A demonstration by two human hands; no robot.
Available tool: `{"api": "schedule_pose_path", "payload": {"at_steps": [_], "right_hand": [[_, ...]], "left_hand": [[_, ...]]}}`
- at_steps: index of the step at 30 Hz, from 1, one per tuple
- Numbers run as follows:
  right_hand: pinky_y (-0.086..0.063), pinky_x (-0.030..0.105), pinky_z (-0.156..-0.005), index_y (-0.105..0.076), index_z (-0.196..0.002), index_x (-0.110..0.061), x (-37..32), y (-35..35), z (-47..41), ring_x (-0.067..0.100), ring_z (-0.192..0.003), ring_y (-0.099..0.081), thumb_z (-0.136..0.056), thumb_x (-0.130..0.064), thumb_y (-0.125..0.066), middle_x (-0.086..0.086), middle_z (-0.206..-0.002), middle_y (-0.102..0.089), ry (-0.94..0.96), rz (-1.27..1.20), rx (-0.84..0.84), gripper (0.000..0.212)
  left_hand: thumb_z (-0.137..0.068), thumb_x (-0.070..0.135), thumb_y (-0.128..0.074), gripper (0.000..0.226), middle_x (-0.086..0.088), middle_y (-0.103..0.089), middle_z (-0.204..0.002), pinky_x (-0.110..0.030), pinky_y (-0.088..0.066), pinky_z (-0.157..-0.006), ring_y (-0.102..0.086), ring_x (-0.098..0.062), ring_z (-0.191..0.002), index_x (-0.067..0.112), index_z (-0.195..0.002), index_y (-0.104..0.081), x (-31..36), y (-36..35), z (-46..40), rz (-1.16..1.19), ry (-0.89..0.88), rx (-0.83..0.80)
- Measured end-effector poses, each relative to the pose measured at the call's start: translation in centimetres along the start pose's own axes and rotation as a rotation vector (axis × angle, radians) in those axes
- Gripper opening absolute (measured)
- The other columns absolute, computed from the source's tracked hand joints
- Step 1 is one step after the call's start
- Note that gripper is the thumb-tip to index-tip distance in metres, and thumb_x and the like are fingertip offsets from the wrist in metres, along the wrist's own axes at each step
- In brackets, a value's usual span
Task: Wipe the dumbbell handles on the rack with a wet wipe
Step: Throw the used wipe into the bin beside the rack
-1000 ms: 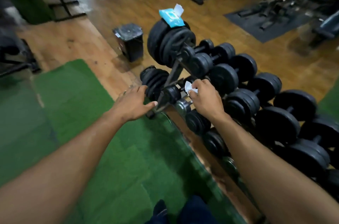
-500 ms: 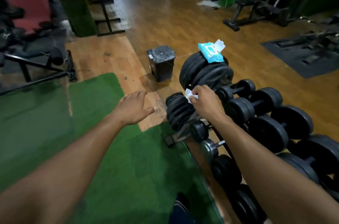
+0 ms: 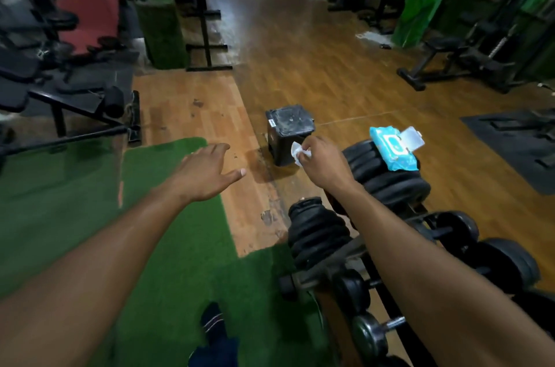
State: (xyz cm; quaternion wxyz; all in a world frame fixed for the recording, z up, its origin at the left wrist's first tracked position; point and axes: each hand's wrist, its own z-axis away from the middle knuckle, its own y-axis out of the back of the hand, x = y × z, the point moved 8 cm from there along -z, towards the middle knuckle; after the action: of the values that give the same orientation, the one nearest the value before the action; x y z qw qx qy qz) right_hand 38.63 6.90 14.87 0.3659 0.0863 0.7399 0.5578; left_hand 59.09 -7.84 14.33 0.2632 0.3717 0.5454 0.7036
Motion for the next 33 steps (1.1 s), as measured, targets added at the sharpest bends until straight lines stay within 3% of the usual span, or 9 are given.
{"api": "schedule_pose_path", "payload": {"at_steps": [6, 15, 24, 33], "right_hand": [[-0.05, 0.043, -0.077, -0.061, -0.1, -0.013, -3.4, -1.6, -11.1, 0.027, -0.094, -0.055, -0.094, -0.028, -0.055, 0.008, -0.109, -0.058, -0.032, 0.007, 0.044, 0.017], [-0.049, 0.042, -0.079, -0.062, -0.102, -0.018, -5.7, -1.4, -24.5, 0.031, -0.1, -0.057, -0.093, -0.031, -0.055, 0.008, -0.11, -0.059, -0.106, 0.022, 0.147, 0.017], [-0.051, 0.042, -0.077, -0.063, -0.098, -0.021, -1.9, -2.5, -35.8, 0.026, -0.093, -0.057, -0.092, -0.035, -0.055, 0.003, -0.105, -0.057, -0.178, 0.036, 0.194, 0.017], [-0.05, 0.04, -0.078, -0.057, -0.093, -0.026, 2.4, -4.2, -50.4, 0.022, -0.093, -0.056, -0.093, -0.036, -0.053, 0.0, -0.107, -0.057, -0.231, -0.04, 0.191, 0.011]], "left_hand": [[-0.098, 0.07, -0.045, 0.085, -0.01, -0.035, -0.163, -0.048, -0.038, -0.114, -0.038, -0.031, -0.145, 0.015, -0.159, -0.027, -5.6, 4.3, -10.2, 0.023, -0.059, 0.018], [-0.097, 0.073, -0.041, 0.086, -0.008, -0.034, -0.163, -0.049, -0.039, -0.113, -0.038, -0.031, -0.145, 0.017, -0.159, -0.026, -10.1, 8.8, -23.3, -0.017, -0.145, 0.01], [-0.097, 0.073, -0.041, 0.086, -0.008, -0.034, -0.164, -0.051, -0.036, -0.116, -0.036, -0.031, -0.147, 0.016, -0.159, -0.027, -10.4, 10.4, -37.3, -0.028, -0.247, -0.001], [-0.095, 0.077, -0.039, 0.088, -0.007, -0.034, -0.163, -0.05, -0.038, -0.113, -0.036, -0.03, -0.147, 0.017, -0.159, -0.027, -11.0, 12.0, -53.4, -0.063, -0.239, -0.031]]}}
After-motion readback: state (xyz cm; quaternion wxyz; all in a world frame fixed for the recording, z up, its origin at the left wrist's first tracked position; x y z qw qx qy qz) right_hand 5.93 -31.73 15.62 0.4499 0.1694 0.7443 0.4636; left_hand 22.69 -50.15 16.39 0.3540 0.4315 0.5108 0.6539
